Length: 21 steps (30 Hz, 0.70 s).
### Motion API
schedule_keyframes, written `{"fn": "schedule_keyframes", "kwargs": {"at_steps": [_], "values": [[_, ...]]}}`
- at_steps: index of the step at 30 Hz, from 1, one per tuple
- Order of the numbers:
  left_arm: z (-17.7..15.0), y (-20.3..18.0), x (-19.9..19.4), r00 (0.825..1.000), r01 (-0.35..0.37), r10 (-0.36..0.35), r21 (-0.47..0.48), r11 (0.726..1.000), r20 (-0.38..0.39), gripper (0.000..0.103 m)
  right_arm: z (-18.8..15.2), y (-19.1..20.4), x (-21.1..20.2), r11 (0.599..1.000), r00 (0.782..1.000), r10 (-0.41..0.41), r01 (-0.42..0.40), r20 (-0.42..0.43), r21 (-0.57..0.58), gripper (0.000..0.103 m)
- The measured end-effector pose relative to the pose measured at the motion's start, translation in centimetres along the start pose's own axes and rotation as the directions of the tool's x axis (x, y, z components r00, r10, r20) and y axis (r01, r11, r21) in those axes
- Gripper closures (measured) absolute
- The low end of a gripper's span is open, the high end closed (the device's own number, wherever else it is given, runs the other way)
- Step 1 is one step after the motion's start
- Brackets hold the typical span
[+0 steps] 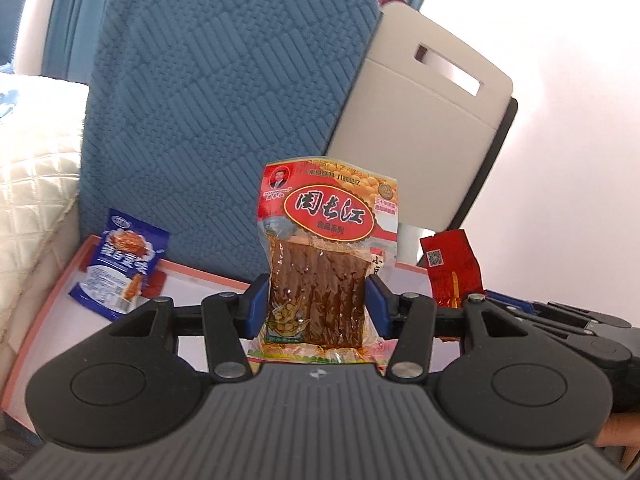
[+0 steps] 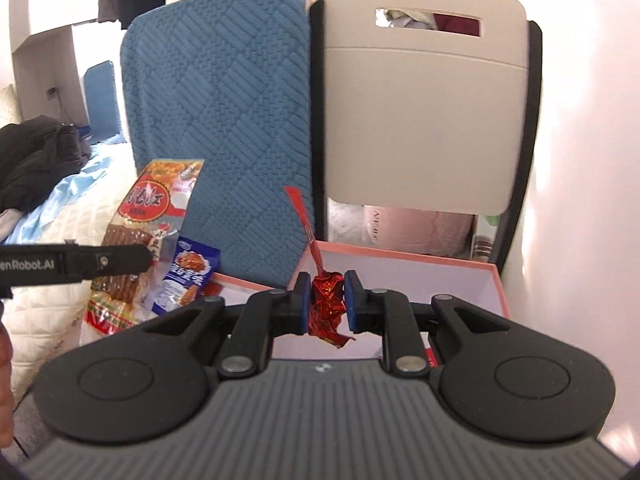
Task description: Organize snacks
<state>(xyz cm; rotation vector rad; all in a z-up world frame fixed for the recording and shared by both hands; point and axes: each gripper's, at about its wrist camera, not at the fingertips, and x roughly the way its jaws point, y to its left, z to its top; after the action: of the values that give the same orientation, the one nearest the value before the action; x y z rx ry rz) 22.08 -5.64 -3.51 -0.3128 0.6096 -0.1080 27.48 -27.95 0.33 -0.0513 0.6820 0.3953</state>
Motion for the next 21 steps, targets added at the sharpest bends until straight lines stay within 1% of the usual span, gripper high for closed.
{"fn": "schedule_keyframes", "kwargs": {"at_steps": [4,10,15,21], "values": [[-0.8,-1.4,1.8,0.999,0.02,-0.02,0.009,1.0,-0.038,0.047,-1.2,-1.6,0.3,1.0,1.0,-0.02,0.02,-0.017,0.023,0.082],[-3.0,-3.1,4.9,0.993,0.044,-0.043,0.013,0.999,-0.109,0.047,-3.6,-3.8,1.1,0.997,0.997,-0.045,0.049,-0.06,0.06,0.082],[-4.2,-4.0,7.2,0.987,0.05,-0.045,0.026,0.998,-0.154,0.047,-5.4,-5.6,2.2,0.994,0.993,-0.06,0.068,-0.101,0.084,0.082],[-5.6,-4.8,9.4,0.979,0.049,-0.039,0.044,0.998,-0.202,0.047,-7.6,-7.3,4.2,0.989,0.987,-0.055,0.074,-0.151,0.126,0.082]]}}
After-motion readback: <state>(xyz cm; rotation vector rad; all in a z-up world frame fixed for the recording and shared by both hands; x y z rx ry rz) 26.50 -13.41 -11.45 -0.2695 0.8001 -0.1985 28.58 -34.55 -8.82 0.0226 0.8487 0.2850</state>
